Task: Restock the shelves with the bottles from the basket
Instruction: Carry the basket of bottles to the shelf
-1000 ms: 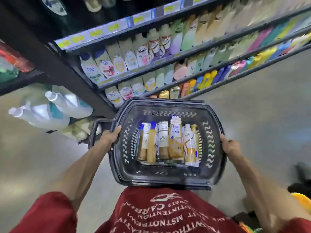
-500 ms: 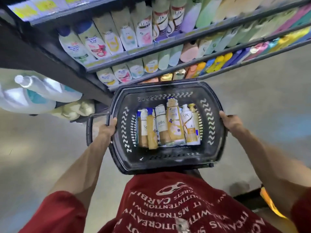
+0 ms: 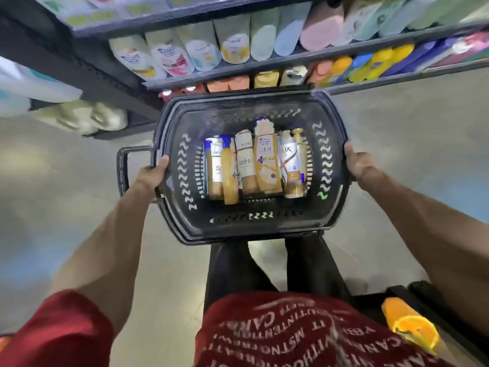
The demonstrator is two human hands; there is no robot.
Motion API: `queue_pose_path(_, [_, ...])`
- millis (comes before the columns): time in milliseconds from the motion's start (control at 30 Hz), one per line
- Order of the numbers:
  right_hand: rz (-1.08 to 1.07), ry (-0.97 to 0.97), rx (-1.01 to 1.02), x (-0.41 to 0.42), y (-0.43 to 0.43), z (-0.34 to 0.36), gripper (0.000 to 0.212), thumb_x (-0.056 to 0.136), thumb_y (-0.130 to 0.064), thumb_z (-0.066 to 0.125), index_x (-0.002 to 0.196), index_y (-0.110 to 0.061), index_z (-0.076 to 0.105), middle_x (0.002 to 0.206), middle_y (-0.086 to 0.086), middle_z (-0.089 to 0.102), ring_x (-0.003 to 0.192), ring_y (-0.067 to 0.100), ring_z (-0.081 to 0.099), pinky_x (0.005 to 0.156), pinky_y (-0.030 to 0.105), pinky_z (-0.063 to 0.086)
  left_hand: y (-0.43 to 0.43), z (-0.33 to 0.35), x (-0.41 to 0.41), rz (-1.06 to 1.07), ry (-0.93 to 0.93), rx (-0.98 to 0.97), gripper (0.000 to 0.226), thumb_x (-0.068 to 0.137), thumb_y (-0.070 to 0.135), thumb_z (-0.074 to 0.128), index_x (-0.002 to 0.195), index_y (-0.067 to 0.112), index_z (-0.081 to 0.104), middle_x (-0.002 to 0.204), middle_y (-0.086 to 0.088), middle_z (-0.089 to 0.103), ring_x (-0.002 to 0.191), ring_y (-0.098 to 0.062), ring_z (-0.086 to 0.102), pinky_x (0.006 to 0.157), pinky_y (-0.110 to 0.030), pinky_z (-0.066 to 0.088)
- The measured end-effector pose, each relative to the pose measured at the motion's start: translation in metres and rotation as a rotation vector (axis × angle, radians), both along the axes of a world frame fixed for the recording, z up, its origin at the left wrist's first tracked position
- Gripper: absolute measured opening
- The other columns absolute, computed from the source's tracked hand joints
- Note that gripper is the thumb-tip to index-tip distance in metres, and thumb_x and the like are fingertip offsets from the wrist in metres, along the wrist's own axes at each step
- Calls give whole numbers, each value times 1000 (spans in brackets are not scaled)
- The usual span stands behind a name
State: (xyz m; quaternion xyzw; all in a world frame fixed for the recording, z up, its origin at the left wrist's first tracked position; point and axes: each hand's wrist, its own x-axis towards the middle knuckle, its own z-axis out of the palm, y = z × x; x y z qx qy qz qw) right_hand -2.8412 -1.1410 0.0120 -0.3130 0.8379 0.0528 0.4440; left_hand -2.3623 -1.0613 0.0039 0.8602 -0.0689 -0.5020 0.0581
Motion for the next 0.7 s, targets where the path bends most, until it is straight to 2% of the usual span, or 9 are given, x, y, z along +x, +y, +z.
queue_pose_path(167, [6, -10, 2, -9, -30, -51, 76, 102, -57, 35, 128, 12, 55, 128, 29, 58, 113, 41, 59, 91, 40, 46, -2, -68, 3, 47, 44, 59, 85, 84, 76, 59, 128, 4, 63, 121, -23, 68, 106, -46, 68, 89, -65, 55])
queue_pose_path(333, [55, -41, 10, -3, -57, -99, 75, 100, -60, 37, 121, 8, 60, 115, 23, 61, 92, 31, 54, 82, 35, 43, -16, -119, -3, 70, -19, 71, 75, 85, 75, 59, 118, 8, 65, 117, -16, 68, 103, -41, 67, 89, -60, 56])
queue_pose_path(400, [62, -40, 19, -4, -61, -121, 74, 100, -60, 38, 118, 8, 61, 106, 19, 59, 90, 30, 53, 81, 34, 44, -26, -136, -5, 43, -38, 64, 64, 87, 73, 57, 102, 11, 64, 110, -16, 68, 93, -37, 67, 81, -54, 59])
queue_pose_path(467, [54, -47, 6, -2, -65, -143, 73, 99, -59, 42, 117, 8, 62, 106, 18, 60, 92, 30, 56, 87, 37, 49, -34, -150, -1, 25, -46, 54, 60, 89, 74, 55, 92, 15, 62, 103, -14, 68, 80, -33, 65, 65, -44, 57])
queue_pose_path(533, [30, -59, 4, 2, -74, -161, 72, 98, -60, 46, 118, 7, 62, 113, 20, 64, 101, 36, 62, 96, 44, 52, -42, -163, 2, 16, -37, 53, 65, 88, 75, 55, 102, 12, 65, 94, -12, 69, 71, -30, 64, 58, -40, 54])
queue_pose_path(600, [22, -72, 13, 6, -85, -178, 71, 97, -60, 47, 119, 6, 62, 117, 23, 65, 106, 41, 64, 96, 51, 52, -50, -176, 7, 29, -35, 44, 71, 87, 75, 57, 114, 9, 65, 89, -10, 68, 70, -30, 65, 58, -39, 54])
queue_pose_path(700, [25, -83, 3, 10, -99, -202, 67, 98, -58, 46, 117, 4, 62, 116, 23, 66, 104, 40, 65, 95, 53, 54, -56, -201, 12, 50, -32, 45, 77, 87, 74, 58, 123, 6, 63, 105, -15, 69, 80, -34, 66, 64, -44, 57])
